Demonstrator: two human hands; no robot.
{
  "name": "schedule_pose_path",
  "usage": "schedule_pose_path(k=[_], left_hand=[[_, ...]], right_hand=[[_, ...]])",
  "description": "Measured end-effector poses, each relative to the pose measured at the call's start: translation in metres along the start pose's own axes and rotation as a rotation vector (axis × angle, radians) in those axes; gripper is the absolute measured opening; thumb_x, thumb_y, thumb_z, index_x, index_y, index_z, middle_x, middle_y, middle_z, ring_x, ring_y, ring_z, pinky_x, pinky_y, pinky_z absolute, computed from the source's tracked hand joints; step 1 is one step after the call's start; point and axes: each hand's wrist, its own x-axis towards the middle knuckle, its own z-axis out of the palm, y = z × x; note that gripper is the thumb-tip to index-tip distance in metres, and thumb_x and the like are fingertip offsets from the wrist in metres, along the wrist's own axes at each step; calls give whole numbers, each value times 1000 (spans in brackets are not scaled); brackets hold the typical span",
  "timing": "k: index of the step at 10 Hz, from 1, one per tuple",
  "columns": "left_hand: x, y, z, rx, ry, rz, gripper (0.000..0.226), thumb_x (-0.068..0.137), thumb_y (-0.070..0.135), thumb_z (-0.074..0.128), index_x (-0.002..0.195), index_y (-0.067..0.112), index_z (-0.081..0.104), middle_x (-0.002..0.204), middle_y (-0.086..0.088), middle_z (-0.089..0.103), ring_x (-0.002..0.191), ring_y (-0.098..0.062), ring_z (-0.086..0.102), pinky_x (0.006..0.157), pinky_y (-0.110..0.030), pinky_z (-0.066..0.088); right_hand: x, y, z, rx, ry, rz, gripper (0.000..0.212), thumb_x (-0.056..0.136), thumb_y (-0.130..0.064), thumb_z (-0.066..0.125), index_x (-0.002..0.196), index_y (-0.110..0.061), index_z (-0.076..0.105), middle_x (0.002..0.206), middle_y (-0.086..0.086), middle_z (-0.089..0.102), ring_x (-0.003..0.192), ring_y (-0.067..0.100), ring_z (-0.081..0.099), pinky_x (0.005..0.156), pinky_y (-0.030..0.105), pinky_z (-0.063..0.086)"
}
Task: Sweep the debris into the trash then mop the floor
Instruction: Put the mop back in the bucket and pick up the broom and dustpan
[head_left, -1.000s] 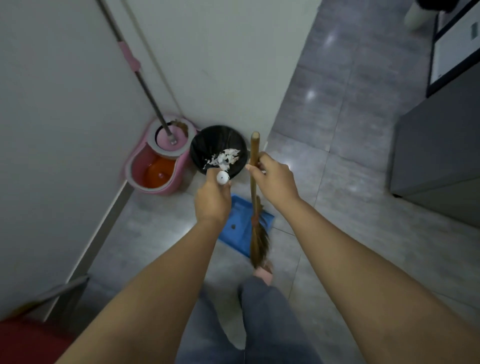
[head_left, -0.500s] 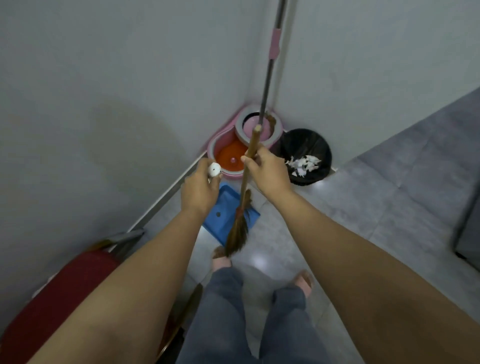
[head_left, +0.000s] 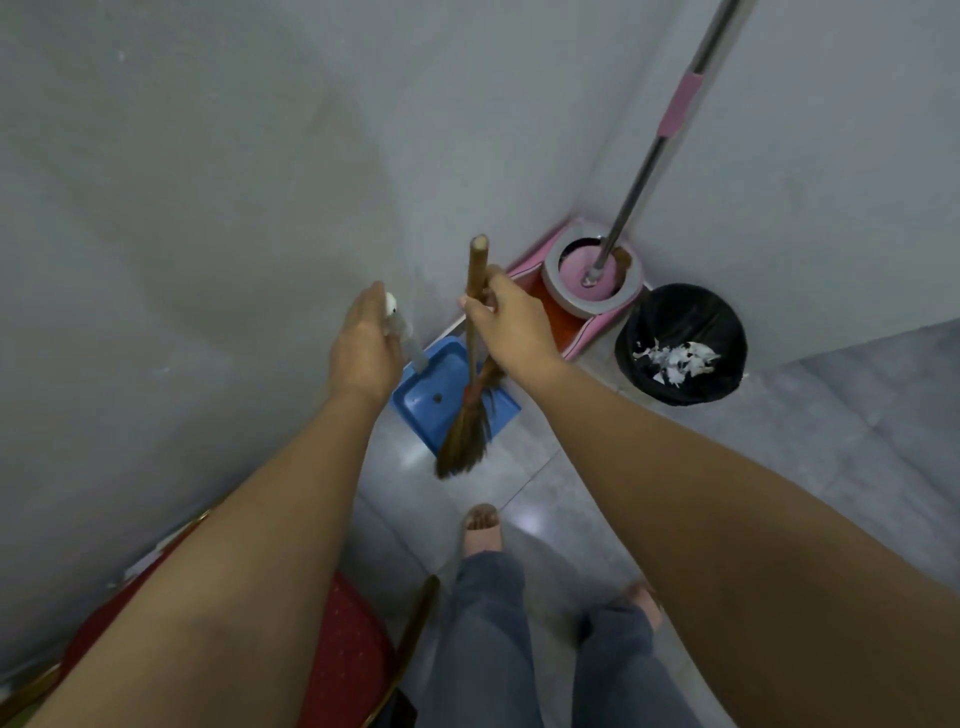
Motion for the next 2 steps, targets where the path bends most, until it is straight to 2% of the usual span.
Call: schedule_pose_path(k=[1, 2], left_hand=[[11, -5, 0, 22, -73, -65, 75, 93, 6, 55, 153, 11, 10, 161, -7, 6, 145, -25, 18, 115, -33, 20], [11, -12, -1, 85, -80, -53, 79, 95, 8, 51, 153, 9, -2, 161, -6, -10, 148, -21, 1, 117, -32, 12]], right_hand=[[17, -13, 11, 20, -51, 22, 16, 99, -30, 53, 112, -19, 54, 104, 0, 66, 96, 19, 65, 82, 35, 55], [28, -28, 16, 14, -100, 44, 26, 102, -28, 46, 127, -21, 51, 104, 5, 66, 94, 21, 65, 87, 43, 55]])
